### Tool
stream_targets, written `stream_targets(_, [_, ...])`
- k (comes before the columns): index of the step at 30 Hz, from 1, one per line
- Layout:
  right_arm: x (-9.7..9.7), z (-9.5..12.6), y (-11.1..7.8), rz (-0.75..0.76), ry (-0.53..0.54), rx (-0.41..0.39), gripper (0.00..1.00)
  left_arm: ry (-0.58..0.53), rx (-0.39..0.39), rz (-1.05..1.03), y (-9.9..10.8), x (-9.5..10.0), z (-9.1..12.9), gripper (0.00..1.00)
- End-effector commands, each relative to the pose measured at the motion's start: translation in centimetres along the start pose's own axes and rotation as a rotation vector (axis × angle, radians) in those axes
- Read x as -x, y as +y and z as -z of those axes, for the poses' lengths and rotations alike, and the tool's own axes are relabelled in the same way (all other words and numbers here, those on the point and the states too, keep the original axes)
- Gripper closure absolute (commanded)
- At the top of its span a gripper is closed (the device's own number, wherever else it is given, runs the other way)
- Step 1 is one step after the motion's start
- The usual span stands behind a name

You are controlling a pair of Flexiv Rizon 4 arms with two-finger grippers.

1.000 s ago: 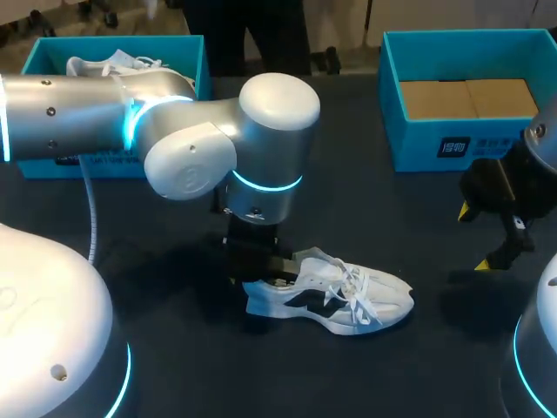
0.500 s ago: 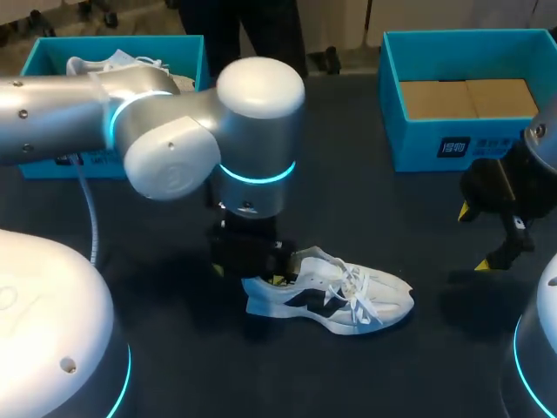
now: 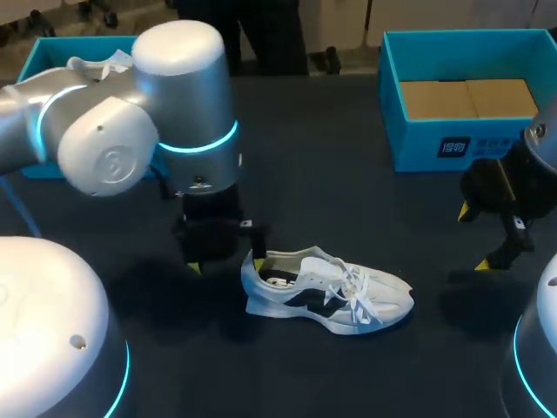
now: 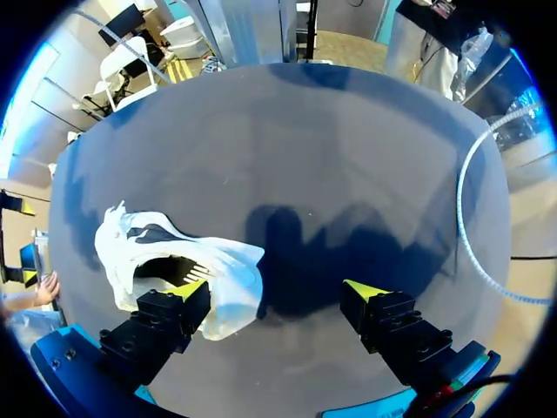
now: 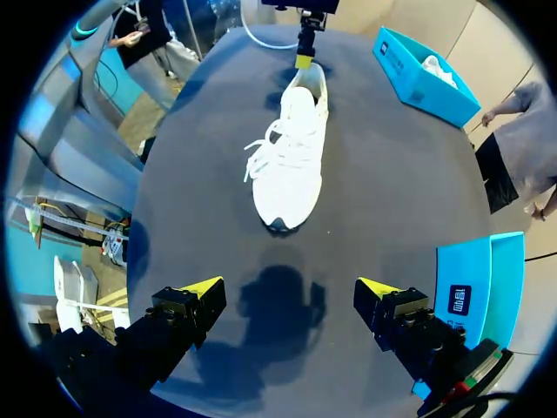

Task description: Take the shoe out of the shoebox, open the shoe tongue, remove and reinsert the insole, then place the shoe into the shoebox

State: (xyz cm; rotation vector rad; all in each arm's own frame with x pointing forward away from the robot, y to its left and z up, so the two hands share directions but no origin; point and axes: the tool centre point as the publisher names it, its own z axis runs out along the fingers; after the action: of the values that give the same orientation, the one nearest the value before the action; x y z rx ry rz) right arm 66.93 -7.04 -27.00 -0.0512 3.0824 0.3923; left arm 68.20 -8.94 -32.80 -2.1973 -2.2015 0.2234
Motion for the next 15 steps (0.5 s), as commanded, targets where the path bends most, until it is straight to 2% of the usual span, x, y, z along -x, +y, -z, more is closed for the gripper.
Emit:
stream_targets(1, [0.0, -0.1, 0.0, 0.001, -0.001, -0.001, 0.00, -0.078, -0.073, 0.027, 0.0, -0.9, 1.0, 0.00])
stream_targets(3, [0.0, -0.1, 0.0, 0.001, -0.001, -0.001, 0.00, -0.120, -0.134, 0.099, 0.7, -1.4, 2.0, 0.00])
stream_targets(6, [0.0, -0.1, 0.0, 0.001, -0.001, -0.001, 0.00, -0.237, -0.327, 0.189, 1.8, -2.8, 3.2, 0.00])
stream_targets(11, [0.0, -0.1, 0.0, 0.001, -0.001, -0.001, 0.00, -0.419, -0.544, 0.275, 2.2, -4.6, 4.1, 0.00])
stream_targets(12, [0.0, -0.1, 0.0, 0.001, -0.001, -0.001, 0.00, -0.464, -0.627, 0.309, 2.3, -5.0, 4.3, 0.00])
stream_targets(13, [0.0, -0.1, 0.0, 0.001, -0.001, -0.001, 0.00, -0.476, -0.667, 0.348, 2.3, -5.3, 4.4, 0.00])
stream_targets(14, [0.0, -0.1, 0.0, 0.001, -0.001, -0.001, 0.00, -0.446, -0.563, 0.345, 1.9, -5.5, 4.6, 0.00])
stream_targets(15, [0.0, -0.1, 0.0, 0.001, -0.001, -0.001, 0.00, -0.446, -0.563, 0.345, 1.9, -5.5, 4.6, 0.00])
